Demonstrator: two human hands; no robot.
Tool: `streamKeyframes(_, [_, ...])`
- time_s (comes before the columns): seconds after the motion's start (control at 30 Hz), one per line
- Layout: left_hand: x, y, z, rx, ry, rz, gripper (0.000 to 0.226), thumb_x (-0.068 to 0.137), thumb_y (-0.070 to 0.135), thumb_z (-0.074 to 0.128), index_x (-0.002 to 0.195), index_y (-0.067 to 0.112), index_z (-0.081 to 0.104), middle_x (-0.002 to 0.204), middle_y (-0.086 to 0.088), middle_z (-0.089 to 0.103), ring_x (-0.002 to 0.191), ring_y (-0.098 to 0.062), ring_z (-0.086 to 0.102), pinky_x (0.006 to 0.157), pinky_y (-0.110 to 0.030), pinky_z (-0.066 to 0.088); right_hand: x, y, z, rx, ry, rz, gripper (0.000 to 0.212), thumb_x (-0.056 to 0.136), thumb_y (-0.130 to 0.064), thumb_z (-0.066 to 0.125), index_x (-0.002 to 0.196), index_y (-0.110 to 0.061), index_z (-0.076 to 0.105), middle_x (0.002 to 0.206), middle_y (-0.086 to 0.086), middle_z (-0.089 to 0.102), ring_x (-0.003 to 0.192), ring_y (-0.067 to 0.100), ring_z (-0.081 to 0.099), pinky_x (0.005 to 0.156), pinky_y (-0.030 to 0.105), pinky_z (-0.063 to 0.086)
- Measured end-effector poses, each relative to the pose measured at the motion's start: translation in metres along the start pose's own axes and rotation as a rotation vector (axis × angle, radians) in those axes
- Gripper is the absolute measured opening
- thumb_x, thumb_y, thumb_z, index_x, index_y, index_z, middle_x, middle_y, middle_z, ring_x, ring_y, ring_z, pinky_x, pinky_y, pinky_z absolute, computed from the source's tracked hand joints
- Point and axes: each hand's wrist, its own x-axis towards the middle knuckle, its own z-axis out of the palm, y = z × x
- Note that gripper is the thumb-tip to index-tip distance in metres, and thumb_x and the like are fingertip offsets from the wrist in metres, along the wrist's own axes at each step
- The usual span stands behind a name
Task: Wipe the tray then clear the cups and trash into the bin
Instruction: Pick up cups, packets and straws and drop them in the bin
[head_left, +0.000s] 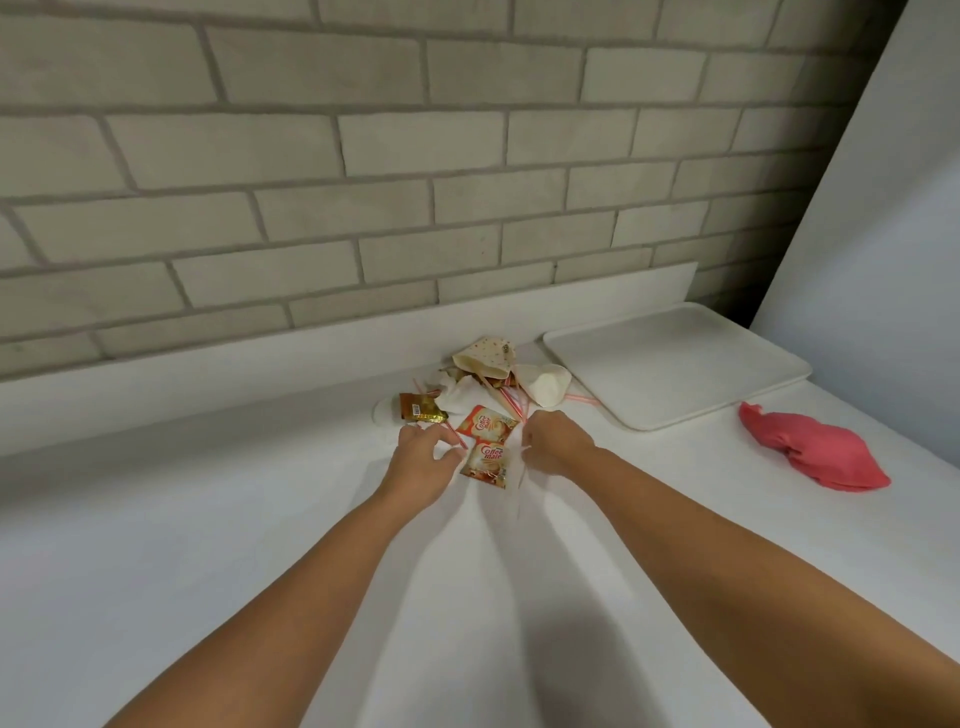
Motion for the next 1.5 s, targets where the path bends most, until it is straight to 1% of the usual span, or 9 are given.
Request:
streamKeyframes(0.3, [0.018,0.032,0.000,-0.572,-0.160,-0.114,0.036,0.099,0.046,0.031,0.109,0.022,0.056,0.102,0.001,0.065,0.093,-0.018,0.062,0.085,-0.033,0.049,0.011,-0.032,-0.060,0.736,0.125,-0.140,0.014,0.087,-0.006,0.060,0.073,-0.006,0.061,0.061,0.002,0.055,0.054,0.011,0.048,0.053,0.020,0.040])
streamKeyframes(0.5, [0.035,0.029,0.000,-1.104,-0.147,-0.348,0.052,0.097,0.052,0.029,0.077,0.013,0.056,0.049,0.001,0.040,0.036,-0.009,0.031,0.037,-0.019,0.032,0.013,-0.047,-0.031,0.554,0.209,-0.329,0.013,0.086,-0.012,0.065,0.092,-0.002,0.072,0.080,0.005,0.067,0.075,0.012,0.056,0.067,0.018,0.043])
streamKeyframes(0.67, [0.041,0.022,-0.007,-0.926,0.003,-0.353,0.031,0.102,0.028,0.033,0.084,0.012,0.053,0.050,0.002,0.040,0.031,-0.003,0.028,0.032,-0.016,0.022,0.006,-0.055,-0.023,0.493,0.068,-0.559,0.019,0.085,-0.009,0.066,0.102,-0.004,0.072,0.079,-0.011,0.052,0.093,0.012,0.051,0.082,0.022,0.041])
streamKeyframes(0.8, [0.048,0.002,-0.027,-0.979,0.152,-0.414,0.034,0.102,0.021,0.031,0.069,0.014,0.038,0.059,0.000,0.030,0.036,-0.006,0.029,0.034,-0.016,0.025,0.012,-0.043,-0.027,0.330,-0.053,-0.358,0.042,0.083,-0.023,0.069,0.120,-0.007,0.058,0.102,0.002,0.052,0.093,0.015,0.052,0.081,0.024,0.043])
streamKeyframes(0.9, [0.050,-0.007,-0.038,-0.979,0.212,-0.463,0.037,0.100,0.031,0.038,0.068,0.013,0.040,0.064,-0.002,0.039,0.051,-0.011,0.033,0.045,-0.021,0.031,0.018,-0.033,-0.014,-0.124,-0.282,-0.174,0.044,0.078,-0.038,0.072,0.106,-0.010,0.053,0.101,0.004,0.057,0.094,0.021,0.054,0.078,0.029,0.043])
streamKeyframes(1.03, [0.050,-0.013,-0.042,-0.983,0.172,-0.455,0.041,0.100,0.033,0.038,0.064,0.013,0.040,0.063,-0.002,0.041,0.050,-0.012,0.032,0.042,-0.020,0.028,0.029,-0.034,0.004,-0.102,-0.328,-0.102,0.036,0.076,-0.032,0.074,0.068,-0.015,0.044,0.068,-0.001,0.051,0.082,0.021,0.052,0.065,0.025,0.037])
streamKeyframes(1.17, [0.044,-0.016,-0.042,-0.940,0.143,-0.396,0.030,0.100,0.022,0.040,0.074,0.010,0.048,0.065,-0.002,0.039,0.052,-0.010,0.030,0.042,-0.019,0.028,0.035,-0.039,0.000,-0.160,-0.354,-0.080,0.046,0.075,-0.039,0.075,0.064,-0.016,0.037,0.067,-0.003,0.041,0.078,0.019,0.046,0.060,0.025,0.034])
streamKeyframes(1.37, [0.044,-0.020,-0.044,-0.920,0.172,-0.392,0.023,0.100,0.006,0.029,0.104,0.003,0.051,0.063,-0.001,0.032,0.052,-0.010,0.025,0.038,-0.017,0.024,0.041,-0.039,0.002,-0.126,-0.394,-0.130,0.036,0.078,-0.029,0.075,0.075,-0.014,0.043,0.070,-0.003,0.041,0.061,0.010,0.039,0.051,0.018,0.030])
streamKeyframes(1.5, [0.046,-0.023,-0.047,-0.900,0.184,-0.393,0.024,0.099,0.006,0.029,0.105,0.004,0.052,0.062,0.000,0.032,0.052,-0.010,0.025,0.038,-0.018,0.024,0.048,-0.046,-0.011,-0.115,-0.353,-0.157,0.037,0.081,-0.021,0.071,0.110,-0.006,0.053,0.111,0.006,0.060,0.091,0.018,0.053,0.071,0.022,0.043])
